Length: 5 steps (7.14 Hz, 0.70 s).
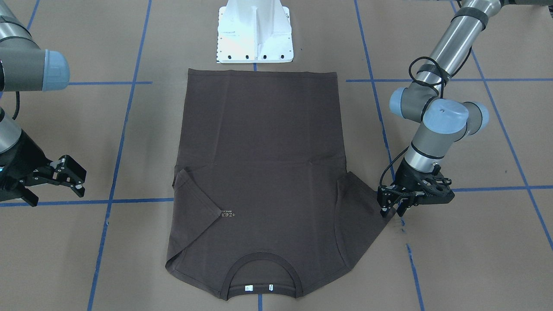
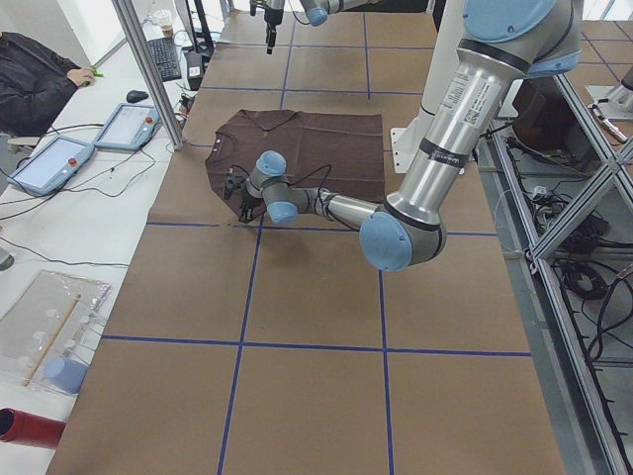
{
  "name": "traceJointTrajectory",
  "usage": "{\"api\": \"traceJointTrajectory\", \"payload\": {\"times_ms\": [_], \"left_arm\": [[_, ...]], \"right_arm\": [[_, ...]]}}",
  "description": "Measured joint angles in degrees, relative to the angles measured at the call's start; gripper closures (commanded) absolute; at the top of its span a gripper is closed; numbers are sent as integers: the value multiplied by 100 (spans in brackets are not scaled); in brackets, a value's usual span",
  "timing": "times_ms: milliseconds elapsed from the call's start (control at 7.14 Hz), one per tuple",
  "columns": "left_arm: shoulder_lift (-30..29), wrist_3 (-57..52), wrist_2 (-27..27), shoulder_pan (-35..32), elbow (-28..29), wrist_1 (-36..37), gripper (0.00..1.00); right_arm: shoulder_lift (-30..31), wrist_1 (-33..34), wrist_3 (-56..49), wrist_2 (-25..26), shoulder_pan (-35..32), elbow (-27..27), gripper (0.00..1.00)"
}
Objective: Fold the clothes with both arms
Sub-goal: 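Raise the right gripper away while the left gripper reaches the other sleeve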
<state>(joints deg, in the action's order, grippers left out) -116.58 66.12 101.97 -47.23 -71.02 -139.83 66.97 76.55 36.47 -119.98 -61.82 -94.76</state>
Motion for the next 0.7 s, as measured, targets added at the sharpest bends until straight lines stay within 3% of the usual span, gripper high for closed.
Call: {"api": "traceJointTrajectory", "payload": {"times_ms": [700], "left_arm": [[50,-211,-71,92,8,1,43]], "right_arm": [[0,0,0,9,3,1,0]]}}
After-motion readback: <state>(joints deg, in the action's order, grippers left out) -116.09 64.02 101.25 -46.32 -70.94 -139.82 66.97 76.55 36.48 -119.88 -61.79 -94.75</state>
